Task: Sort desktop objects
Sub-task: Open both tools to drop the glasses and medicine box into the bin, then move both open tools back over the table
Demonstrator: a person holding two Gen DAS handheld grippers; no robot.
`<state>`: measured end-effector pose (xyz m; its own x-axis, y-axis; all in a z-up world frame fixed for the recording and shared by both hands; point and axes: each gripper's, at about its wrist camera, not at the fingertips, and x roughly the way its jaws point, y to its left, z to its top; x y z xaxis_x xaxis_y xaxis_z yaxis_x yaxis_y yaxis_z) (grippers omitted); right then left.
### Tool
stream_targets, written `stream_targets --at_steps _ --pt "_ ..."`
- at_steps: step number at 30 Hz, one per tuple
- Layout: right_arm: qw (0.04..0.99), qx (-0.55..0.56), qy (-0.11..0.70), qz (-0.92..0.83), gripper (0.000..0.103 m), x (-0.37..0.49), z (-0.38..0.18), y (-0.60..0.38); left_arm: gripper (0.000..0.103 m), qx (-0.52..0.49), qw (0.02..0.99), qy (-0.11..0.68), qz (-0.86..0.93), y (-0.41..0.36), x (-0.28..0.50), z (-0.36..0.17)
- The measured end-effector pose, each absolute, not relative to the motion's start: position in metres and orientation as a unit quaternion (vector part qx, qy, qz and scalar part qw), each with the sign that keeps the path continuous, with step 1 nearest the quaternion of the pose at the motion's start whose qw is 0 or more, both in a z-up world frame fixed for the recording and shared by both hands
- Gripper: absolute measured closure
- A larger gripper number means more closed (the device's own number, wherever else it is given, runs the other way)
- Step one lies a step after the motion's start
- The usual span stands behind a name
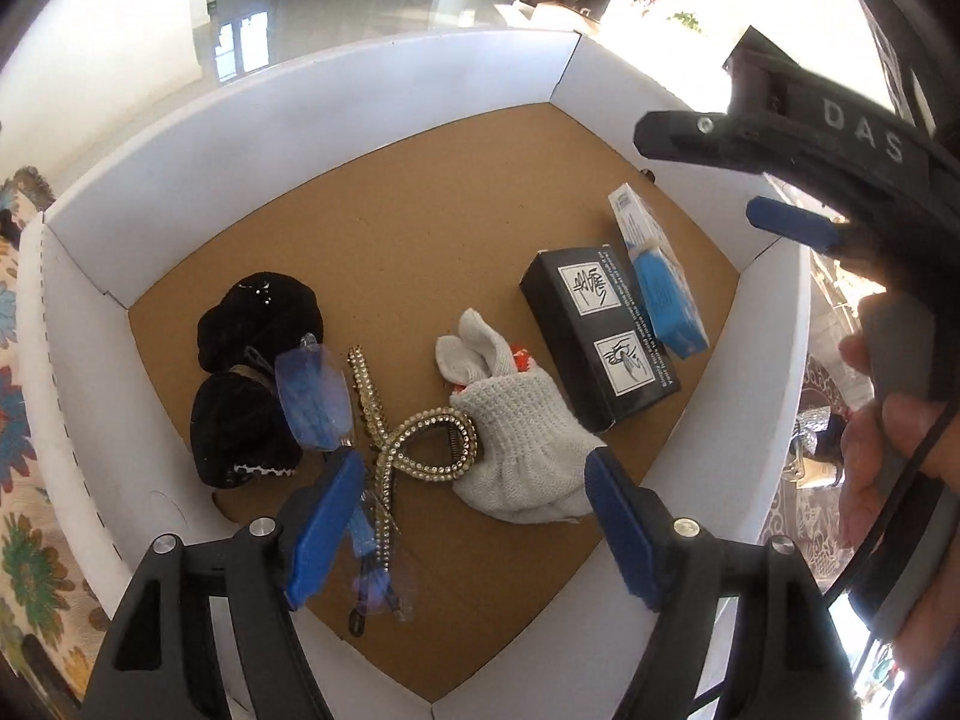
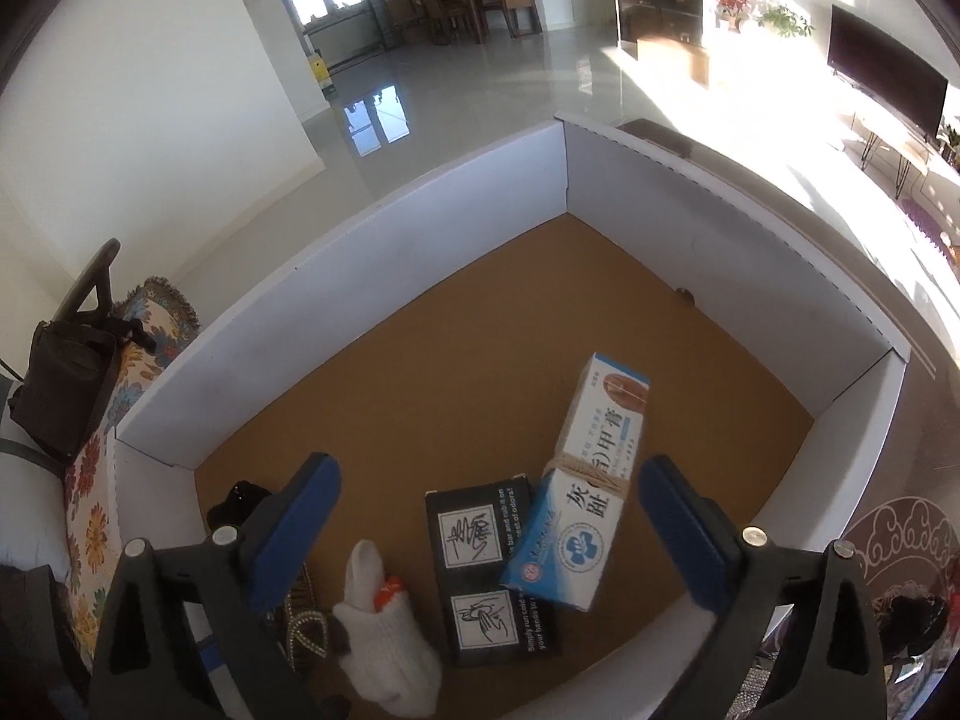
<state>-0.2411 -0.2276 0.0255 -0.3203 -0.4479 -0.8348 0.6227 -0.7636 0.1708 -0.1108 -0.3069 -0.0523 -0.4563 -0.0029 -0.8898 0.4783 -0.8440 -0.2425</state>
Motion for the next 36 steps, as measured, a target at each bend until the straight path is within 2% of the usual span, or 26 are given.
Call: stream_targets --at_steps 5,9,11,12,13,15,18,20,25,30,36 --pt "0.324 0.401 0.087 -0.852 0.003 -0.207 0.056 -0.183 0.028 0.391 0.157 0.231 -0.877 -0.304 -0.083 -0.015" --pt "0.284 0.300 0.106 -0.905 0.000 -0.155 0.070 -0.110 0.028 0.262 0.097 0.252 -0.926 -0.280 -0.057 0.030" --pt "0.256 0.281 0.124 -0.917 0.000 -0.130 0.060 -0.068 0.022 0.212 0.064 0.255 -0.941 -0.262 -0.047 0.044" --pt "0.239 0.279 0.134 -0.920 0.000 -0.119 0.051 -0.046 0.013 0.196 0.046 0.254 -0.946 -0.254 -0.049 0.051" --pt "0.221 0.281 0.145 -0.923 0.000 -0.107 0.042 -0.024 0.009 0.181 0.026 0.250 -0.951 -0.241 -0.044 0.055" --pt "0.181 0.292 0.164 -0.925 0.000 -0.086 0.020 0.022 0.006 0.166 -0.019 0.233 -0.958 -0.210 -0.041 0.064" --pt "0.121 0.331 0.157 -0.923 0.000 -0.058 -0.016 0.093 0.001 0.190 -0.082 0.171 -0.963 -0.154 -0.058 0.071" --pt "0.089 0.364 0.145 -0.916 0.000 -0.044 -0.038 0.134 0.001 0.215 -0.111 0.122 -0.963 -0.109 -0.064 0.065" --pt "0.025 0.396 0.120 -0.910 0.000 -0.030 -0.060 0.203 0.001 0.318 -0.135 0.060 -0.936 -0.035 -0.088 0.005" --pt "0.006 0.420 0.114 -0.900 0.000 -0.034 -0.073 0.217 0.001 0.409 -0.119 0.042 -0.904 -0.014 -0.101 -0.065" --pt "0.005 0.425 0.112 -0.898 0.000 -0.035 -0.074 0.213 0.001 0.420 -0.080 -0.007 -0.904 -0.010 -0.099 -0.093"
